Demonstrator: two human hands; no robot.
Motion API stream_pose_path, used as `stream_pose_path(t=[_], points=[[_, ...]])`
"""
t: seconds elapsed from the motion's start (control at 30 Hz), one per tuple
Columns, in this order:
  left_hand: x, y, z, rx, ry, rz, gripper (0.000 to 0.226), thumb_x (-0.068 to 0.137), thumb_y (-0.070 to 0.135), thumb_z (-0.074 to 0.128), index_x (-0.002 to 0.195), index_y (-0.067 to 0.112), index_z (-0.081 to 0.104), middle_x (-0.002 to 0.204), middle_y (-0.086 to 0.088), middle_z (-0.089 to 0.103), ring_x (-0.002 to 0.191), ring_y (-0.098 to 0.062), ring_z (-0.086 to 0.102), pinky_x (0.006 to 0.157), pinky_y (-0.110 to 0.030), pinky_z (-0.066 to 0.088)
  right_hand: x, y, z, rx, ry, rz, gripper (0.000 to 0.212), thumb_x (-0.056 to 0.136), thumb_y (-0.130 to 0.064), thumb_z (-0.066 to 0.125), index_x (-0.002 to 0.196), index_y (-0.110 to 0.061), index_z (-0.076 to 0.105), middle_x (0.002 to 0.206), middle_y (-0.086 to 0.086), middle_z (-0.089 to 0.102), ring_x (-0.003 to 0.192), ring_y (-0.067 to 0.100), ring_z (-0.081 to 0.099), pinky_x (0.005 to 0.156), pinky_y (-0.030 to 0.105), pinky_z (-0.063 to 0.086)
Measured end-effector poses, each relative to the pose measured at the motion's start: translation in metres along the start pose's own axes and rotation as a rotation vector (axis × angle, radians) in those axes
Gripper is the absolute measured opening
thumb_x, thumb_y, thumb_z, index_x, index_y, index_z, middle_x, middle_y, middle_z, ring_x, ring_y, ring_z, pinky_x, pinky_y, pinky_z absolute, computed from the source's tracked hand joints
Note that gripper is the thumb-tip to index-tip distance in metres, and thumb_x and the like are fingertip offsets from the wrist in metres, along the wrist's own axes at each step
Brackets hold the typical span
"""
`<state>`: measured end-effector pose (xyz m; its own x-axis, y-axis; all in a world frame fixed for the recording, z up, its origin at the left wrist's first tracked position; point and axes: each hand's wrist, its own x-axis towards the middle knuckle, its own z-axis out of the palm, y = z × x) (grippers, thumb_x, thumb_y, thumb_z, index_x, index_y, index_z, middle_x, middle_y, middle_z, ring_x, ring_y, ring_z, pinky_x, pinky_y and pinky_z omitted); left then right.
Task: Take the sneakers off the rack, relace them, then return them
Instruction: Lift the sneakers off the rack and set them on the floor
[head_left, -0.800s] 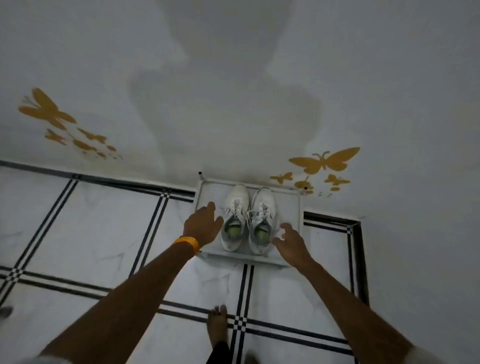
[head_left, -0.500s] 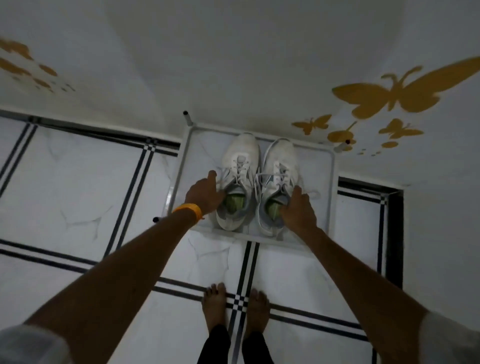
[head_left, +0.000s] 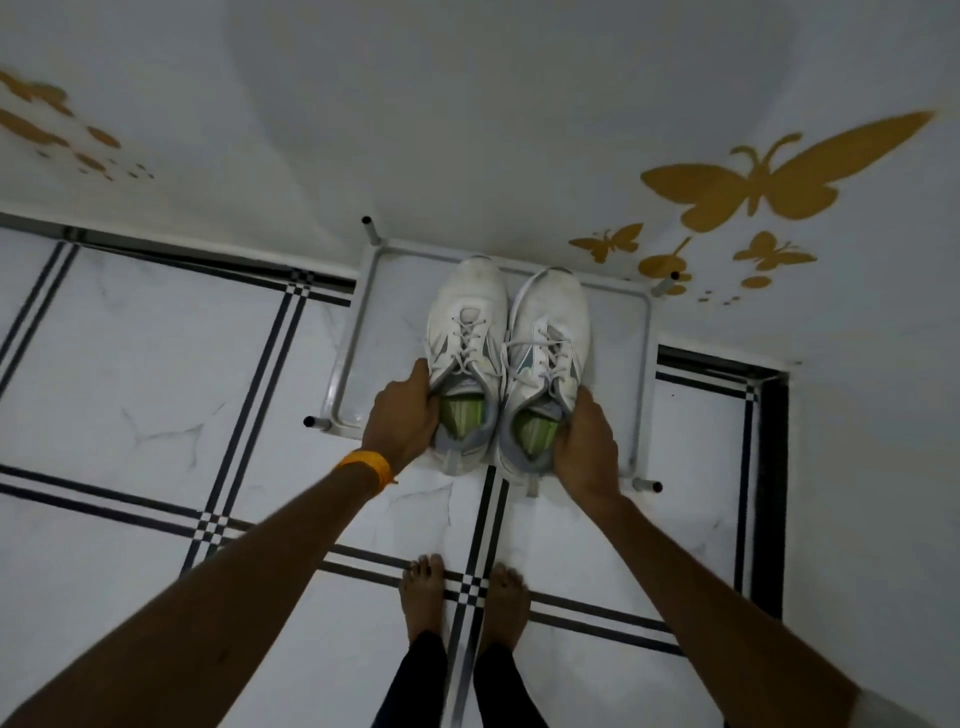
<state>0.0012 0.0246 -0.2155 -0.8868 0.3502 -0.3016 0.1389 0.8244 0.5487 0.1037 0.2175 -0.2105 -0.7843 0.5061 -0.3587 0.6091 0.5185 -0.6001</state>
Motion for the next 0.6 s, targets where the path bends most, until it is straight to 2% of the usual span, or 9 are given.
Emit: stream_pose_path(t=[0.13,0.3,0.47,0.6], points=[[-0.062,0.019,-0.039,-0.063,0.017,-0.007,0.023,0.096,0.017,0.044,0.117,0.007,0.045,0.089,-0.019,0.07,0.074,-0.038,0.067,0.066,-0.045,0.058,-0.066,-0.026,-0.032,-0.007,-0.021,-0.036,0.056,0.091,-0.001,0.051,0.144,-0.01,0.035,0.123,0.017,0.054,0.11,0.032,0.058,0.087,0.036,0.048],[-0.147,0.02,-0.047,-0.07,0.078,0.06,0.034,0.098,0.016,0.045,0.13,0.003,0.044,0.086,-0.015,0.069,0.072,-0.032,0.067,0.059,-0.029,0.046,-0.151,-0.024,-0.044,-0.042,-0.01,-0.04,0.065,0.091,0.0,0.05,0.15,-0.009,0.025,0.136,0.016,0.049,0.116,0.032,0.056,0.092,0.037,0.047],[-0.227,-0.036,0.004,-0.134,0.031,0.058,0.028,0.099,0.017,0.044,0.125,0.007,0.045,0.082,-0.012,0.07,0.067,-0.028,0.066,0.06,-0.037,0.055,-0.236,0.025,0.0,-0.055,-0.004,0.005,0.067,0.088,0.001,0.054,0.149,-0.011,0.028,0.129,0.013,0.051,0.111,0.028,0.057,0.086,0.031,0.045],[-0.27,-0.105,0.073,-0.125,-0.042,0.058,0.03,0.099,0.02,0.043,0.125,0.006,0.045,0.082,-0.01,0.069,0.066,-0.023,0.066,0.061,-0.044,0.059,-0.278,0.095,0.073,-0.06,-0.019,0.055,0.058,0.092,-0.003,0.051,0.146,-0.009,0.033,0.134,0.014,0.053,0.12,0.03,0.054,0.099,0.039,0.047]])
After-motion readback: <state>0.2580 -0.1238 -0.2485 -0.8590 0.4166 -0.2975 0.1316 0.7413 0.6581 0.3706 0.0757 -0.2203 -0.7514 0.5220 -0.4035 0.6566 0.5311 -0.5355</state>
